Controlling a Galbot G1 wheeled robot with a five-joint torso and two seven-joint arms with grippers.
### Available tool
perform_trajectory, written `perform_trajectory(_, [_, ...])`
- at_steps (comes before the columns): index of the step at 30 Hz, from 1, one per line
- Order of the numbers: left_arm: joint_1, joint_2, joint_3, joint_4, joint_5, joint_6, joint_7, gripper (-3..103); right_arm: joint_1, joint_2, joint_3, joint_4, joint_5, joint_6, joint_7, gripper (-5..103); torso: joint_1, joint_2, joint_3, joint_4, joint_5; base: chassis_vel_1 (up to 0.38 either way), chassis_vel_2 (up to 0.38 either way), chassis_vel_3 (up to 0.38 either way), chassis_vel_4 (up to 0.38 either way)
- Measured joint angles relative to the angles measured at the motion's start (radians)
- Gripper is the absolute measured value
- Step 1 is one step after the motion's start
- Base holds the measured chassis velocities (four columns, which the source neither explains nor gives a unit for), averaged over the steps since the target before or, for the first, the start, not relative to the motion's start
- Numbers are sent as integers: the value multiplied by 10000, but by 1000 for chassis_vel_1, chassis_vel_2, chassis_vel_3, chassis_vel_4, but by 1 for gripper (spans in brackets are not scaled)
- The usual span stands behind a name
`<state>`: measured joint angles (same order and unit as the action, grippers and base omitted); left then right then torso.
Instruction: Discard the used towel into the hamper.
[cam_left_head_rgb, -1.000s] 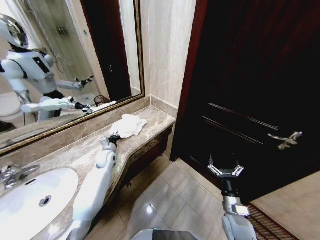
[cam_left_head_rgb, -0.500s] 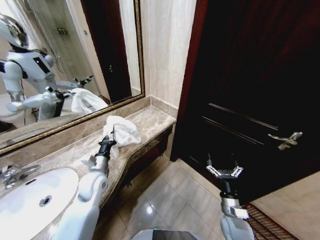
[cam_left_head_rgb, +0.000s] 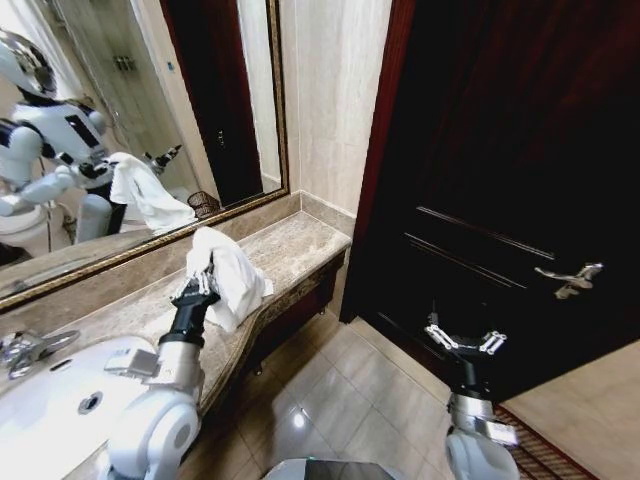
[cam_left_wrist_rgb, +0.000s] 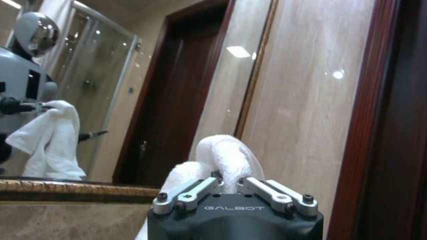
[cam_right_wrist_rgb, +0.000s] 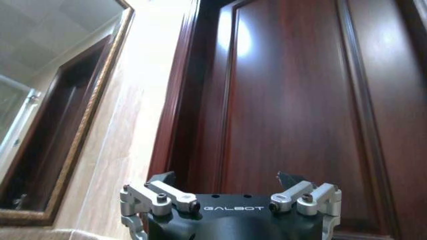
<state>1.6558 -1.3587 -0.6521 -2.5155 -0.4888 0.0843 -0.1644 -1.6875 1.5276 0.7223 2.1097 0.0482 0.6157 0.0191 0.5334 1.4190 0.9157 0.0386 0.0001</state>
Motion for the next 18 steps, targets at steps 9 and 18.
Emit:
perform_trajectory(9, [314,-34,-101,68,296,-61,190,3,-263,11,85,544,159,41,17,100,2,-2,0,-1,-1,-50,-49,-60,-56])
perform_trajectory(18, [444,369,-365,116,-233,253,188,3,-513,43,133,694,-495,-376,530,100,1,-2,0,0,-1,-93,-104,-91,-98])
